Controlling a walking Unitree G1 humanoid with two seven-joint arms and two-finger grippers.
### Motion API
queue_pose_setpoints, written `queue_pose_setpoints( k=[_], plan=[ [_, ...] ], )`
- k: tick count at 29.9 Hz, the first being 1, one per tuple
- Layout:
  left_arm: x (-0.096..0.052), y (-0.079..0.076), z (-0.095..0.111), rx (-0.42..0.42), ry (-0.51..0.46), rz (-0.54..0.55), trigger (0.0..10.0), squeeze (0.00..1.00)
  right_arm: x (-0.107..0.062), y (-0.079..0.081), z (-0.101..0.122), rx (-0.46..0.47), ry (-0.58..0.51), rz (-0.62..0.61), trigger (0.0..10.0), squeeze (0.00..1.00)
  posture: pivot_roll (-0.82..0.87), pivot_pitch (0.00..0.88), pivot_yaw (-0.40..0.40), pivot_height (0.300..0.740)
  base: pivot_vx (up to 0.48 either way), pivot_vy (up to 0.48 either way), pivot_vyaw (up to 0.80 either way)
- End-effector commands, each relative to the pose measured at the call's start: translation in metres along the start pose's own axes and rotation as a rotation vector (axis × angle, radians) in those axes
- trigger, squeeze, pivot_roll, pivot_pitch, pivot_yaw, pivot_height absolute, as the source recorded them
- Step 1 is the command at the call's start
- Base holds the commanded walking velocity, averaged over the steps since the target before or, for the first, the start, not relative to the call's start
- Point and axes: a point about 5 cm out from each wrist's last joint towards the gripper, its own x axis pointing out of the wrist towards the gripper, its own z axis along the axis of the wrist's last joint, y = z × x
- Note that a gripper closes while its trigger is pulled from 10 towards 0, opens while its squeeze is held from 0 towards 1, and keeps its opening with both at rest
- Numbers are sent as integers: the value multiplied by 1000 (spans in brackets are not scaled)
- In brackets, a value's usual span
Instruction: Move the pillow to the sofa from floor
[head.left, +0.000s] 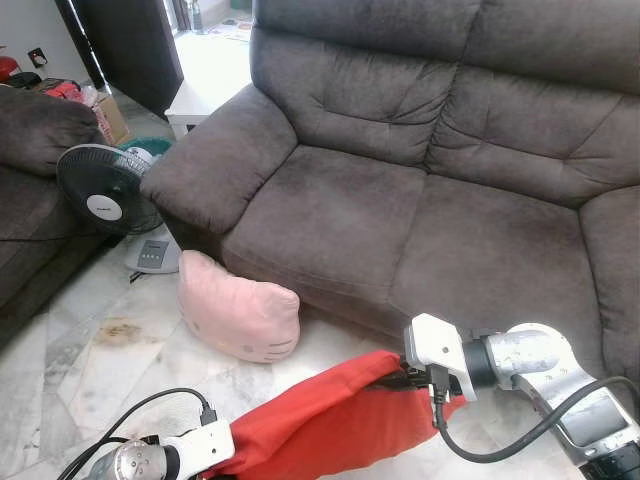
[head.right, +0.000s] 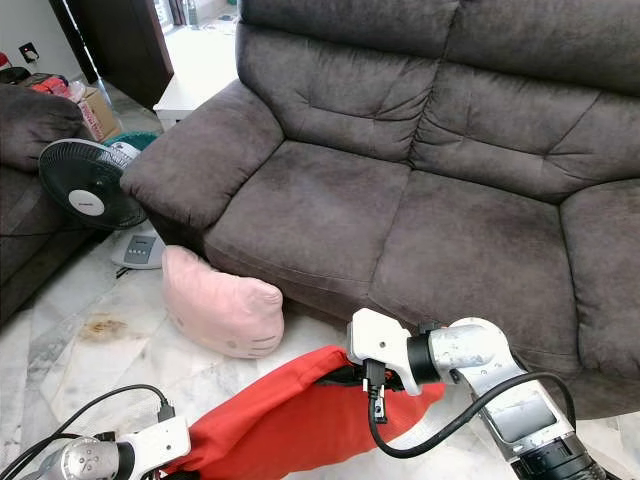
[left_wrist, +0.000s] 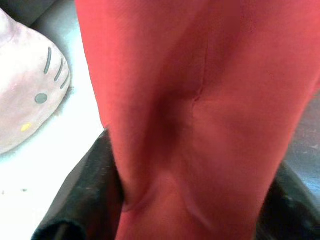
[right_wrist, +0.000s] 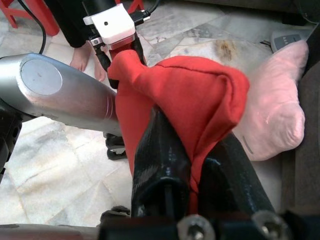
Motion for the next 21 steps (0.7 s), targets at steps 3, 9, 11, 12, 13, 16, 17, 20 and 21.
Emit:
queue_pose_setpoints(
  k=[3,9,11,12,13,16,17,20,21],
  plan=[
    [-2,-6,-9,10,39,-18,0,0,-5,-4,24,-92,-77,-11,10000,0,155,79,-48,740,0,0,0],
    [0,-6,-10,19,50,5,0,0,-5,-4,23,-90,-77,-13,10000,0,155,80,-48,740,0,0,0],
    [1,-7,-11,23,59,0,0,0,-6,-4,23,-89,-76,-14,10000,0,154,79,-48,740,0,0,0],
    [2,-7,-11,24,60,0,0,0,-6,-4,23,-88,-75,-15,10000,0,155,79,-47,740,0,0,0],
    [2,-7,-11,24,60,0,0,0,-6,-4,22,-87,-75,-16,10000,0,155,78,-48,740,0,0,0],
    [3,-7,-10,31,60,4,0,0,-6,-4,22,-86,-75,-17,10000,0,155,77,-47,740,0,0,0],
    [4,-7,-10,33,59,6,0,0,-6,-4,22,-86,-74,-17,10000,0,155,77,-47,740,0,0,0],
    [4,-6,-10,36,60,8,0,0,-6,-5,21,-85,-73,-19,10000,0,155,77,-47,740,0,0,0],
    [4,-6,-10,36,60,9,0,0,-6,-4,21,-84,-72,-19,10000,0,155,74,-45,740,0,0,0]
  ],
)
